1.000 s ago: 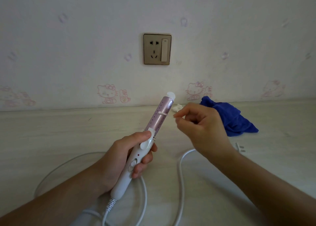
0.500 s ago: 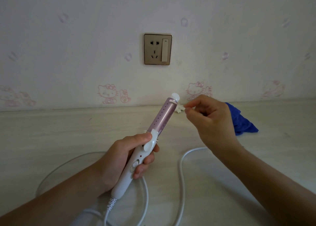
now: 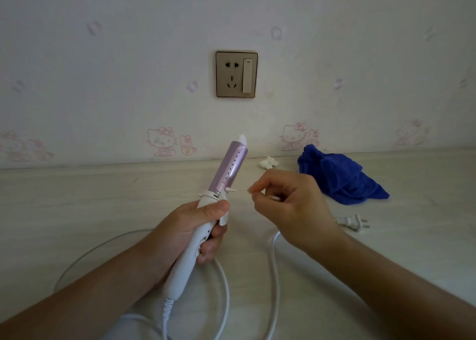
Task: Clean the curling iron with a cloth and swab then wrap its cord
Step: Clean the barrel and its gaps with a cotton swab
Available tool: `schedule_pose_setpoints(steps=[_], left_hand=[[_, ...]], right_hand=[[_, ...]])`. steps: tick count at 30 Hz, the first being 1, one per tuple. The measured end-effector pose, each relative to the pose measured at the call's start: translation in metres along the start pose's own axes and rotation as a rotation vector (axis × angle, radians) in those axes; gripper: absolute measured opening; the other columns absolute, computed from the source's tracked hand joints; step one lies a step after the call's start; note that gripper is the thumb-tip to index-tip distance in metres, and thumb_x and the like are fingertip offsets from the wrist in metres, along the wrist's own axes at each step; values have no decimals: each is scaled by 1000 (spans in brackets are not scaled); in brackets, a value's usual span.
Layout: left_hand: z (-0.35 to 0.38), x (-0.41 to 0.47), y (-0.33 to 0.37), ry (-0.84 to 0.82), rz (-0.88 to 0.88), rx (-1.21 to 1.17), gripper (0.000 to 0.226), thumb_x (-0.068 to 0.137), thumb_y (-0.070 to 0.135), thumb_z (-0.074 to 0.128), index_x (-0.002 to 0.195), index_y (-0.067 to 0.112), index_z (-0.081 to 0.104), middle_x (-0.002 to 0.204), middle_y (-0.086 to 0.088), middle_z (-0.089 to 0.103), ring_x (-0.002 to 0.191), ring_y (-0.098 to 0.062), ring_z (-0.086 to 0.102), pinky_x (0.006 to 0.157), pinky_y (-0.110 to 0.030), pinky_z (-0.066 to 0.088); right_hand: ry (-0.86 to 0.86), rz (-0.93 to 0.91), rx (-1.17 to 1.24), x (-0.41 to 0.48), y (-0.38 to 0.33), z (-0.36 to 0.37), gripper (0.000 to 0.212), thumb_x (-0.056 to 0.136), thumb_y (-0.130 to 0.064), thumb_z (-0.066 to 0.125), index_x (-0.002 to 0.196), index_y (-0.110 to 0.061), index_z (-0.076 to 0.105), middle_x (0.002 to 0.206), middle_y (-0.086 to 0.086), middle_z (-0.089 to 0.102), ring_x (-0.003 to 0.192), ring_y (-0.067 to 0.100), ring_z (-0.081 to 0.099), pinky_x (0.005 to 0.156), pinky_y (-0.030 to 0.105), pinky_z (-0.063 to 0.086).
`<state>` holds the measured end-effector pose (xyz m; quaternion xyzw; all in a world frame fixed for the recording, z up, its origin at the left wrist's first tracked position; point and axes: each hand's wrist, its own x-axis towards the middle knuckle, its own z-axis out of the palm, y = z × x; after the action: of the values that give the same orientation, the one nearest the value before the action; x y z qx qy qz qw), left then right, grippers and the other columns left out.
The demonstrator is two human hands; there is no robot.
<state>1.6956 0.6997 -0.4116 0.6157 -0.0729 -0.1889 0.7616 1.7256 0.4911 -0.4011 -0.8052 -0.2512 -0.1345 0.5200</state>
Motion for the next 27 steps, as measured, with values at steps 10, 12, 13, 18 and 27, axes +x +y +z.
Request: schedule_pose_setpoints(steps=[10,12,13,18,27], left_hand=[[1,-3,0,-63,-5,26,36,73,43,74,63,13,57,57,-3,44,36,-11,37,38,-19,34],[1,-3,0,-68,-4,47,36,74,43,73,60,14,57,54,-1,45,36,-10,37,38,-19,34],[1,-3,-1,-65,-4,49,36,73,43,73,60,15,57,54,0,45,36,-11,38,38,-19,34],[-1,-3,-1,-91,0,64,35,76,43,74,63,15,59,57,-1,46,38,-11,39,39,-19,34],[-1,-4,-2,-101,-3,88,36,77,44,74,62,15,57,56,-1,47,38,-12,38,40,-21,34]], right_hand=[[68,5,83,4,2,-1,14,87,-11,70,82,-24,74,50,-2,52,47,5,42,50,18,39],[129,30,91,7,6,-9,18,90,-7,71,81,-23,74,52,8,54,47,8,42,50,19,40],[114,23,84,6,6,-10,18,90,-8,71,81,-23,74,53,7,54,46,7,43,50,19,40],[90,-9,79,5,1,-3,13,88,-12,70,81,-21,74,50,-1,52,46,5,41,48,19,39],[116,-11,42,7,0,-7,15,89,-11,70,81,-23,74,54,8,54,46,8,42,48,20,41]])
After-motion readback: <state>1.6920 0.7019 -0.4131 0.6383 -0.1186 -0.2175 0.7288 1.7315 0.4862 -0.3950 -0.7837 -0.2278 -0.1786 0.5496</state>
